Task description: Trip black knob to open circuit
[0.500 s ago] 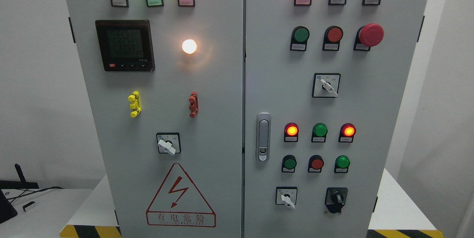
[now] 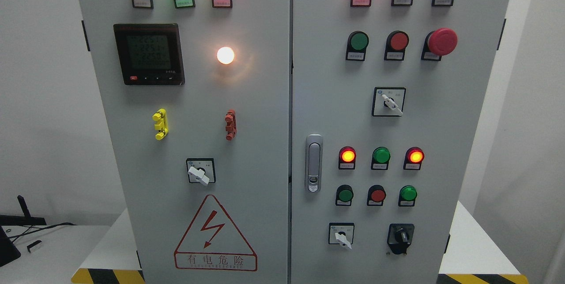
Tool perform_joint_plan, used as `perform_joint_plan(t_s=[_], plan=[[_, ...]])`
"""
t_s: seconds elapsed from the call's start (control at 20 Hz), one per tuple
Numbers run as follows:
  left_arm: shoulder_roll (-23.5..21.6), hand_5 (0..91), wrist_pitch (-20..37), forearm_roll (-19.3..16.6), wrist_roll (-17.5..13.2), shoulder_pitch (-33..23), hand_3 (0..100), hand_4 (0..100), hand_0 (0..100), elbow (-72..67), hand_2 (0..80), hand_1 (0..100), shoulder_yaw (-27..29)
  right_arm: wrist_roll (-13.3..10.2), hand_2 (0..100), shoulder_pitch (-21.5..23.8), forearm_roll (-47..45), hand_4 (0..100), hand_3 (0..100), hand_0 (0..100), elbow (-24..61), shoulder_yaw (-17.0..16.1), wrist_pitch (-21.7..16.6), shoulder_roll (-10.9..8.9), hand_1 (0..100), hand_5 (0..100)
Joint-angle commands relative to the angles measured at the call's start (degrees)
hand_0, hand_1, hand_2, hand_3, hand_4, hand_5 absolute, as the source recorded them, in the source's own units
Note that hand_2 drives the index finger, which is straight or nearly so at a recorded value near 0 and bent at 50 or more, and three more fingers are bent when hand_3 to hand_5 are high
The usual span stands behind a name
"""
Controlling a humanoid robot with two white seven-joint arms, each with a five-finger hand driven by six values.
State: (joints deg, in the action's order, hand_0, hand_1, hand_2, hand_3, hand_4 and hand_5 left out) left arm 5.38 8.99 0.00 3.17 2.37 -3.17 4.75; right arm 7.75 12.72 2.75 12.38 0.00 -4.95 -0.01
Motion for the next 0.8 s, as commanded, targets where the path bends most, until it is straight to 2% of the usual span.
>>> perform_joint_plan(t_s=[0.0, 0.15, 0.2, 0.25, 0.35, 0.45, 0.5, 0.55, 0.6, 0.75], plan=[[0.0, 0.0, 0.0, -1.8, 0.0, 0.0, 0, 0, 12, 0.0, 0.0, 39, 0.0, 0.3, 3, 1.9, -0.2, 8, 16, 5, 5.0, -1.2, -0.4, 0.8, 23, 7], [0.0, 0.0, 0.0, -1.8, 0.0, 0.0, 0, 0, 12, 0.0, 0.0, 39, 0.0, 6.8, 5, 7.6, -2.6, 11, 18, 6, 17.7, -2.6, -2.1, 0.19, 25, 10], [0.0, 0.0, 0.0, -1.8, 0.0, 0.0, 0, 0, 12, 0.0, 0.0, 39, 0.0, 7.9, 6, 10.5, -4.5, 13, 20, 6, 23.3, -3.4, -3.1, -0.08, 27, 12], [0.0, 0.0, 0.0, -1.8, 0.0, 0.0, 0, 0, 12, 0.0, 0.0, 39, 0.0, 8.4, 6, 13.2, -6.7, 14, 20, 6, 28.5, -3.5, -3.9, -0.69, 27, 13], [0.0, 0.0, 0.0, -1.8, 0.0, 0.0, 0, 0, 12, 0.0, 0.0, 39, 0.0, 8.5, 8, 17.8, -10.7, 19, 25, 6, 37.5, -3.6, -5.6, -2.7, 35, 17], [0.0, 0.0, 0.0, -1.8, 0.0, 0.0, 0, 0, 12, 0.0, 0.0, 39, 0.0, 8.8, 10, 22.1, -14.9, 24, 29, 7, 45.5, -3.9, -8.6, -4.55, 39, 21], [0.0, 0.0, 0.0, -1.8, 0.0, 0.0, 0, 0, 12, 0.0, 0.0, 39, 0.0, 9.7, 12, 24.3, -16.4, 29, 35, 8, 49.7, -4.0, -9.8, -5.43, 42, 24], [0.0, 0.0, 0.0, -1.8, 0.0, 0.0, 0, 0, 12, 0.0, 0.0, 39, 0.0, 10.4, 13, 26.7, -17.4, 31, 37, 8, 54.3, -4.3, -10.6, -6.22, 43, 25], [0.0, 0.0, 0.0, -1.8, 0.0, 0.0, 0, 0, 12, 0.0, 0.0, 39, 0.0, 10.6, 14, 29.2, -18.4, 34, 41, 9, 59.0, -5.7, -11.2, -6.75, 45, 27], [0.0, 0.0, 0.0, -1.8, 0.0, 0.0, 0, 0, 12, 0.0, 0.0, 39, 0.0, 10.6, 15, 35.6, -22.3, 35, 42, 12, 73.1, -8.5, -12.4, -8.33, 46, 28]])
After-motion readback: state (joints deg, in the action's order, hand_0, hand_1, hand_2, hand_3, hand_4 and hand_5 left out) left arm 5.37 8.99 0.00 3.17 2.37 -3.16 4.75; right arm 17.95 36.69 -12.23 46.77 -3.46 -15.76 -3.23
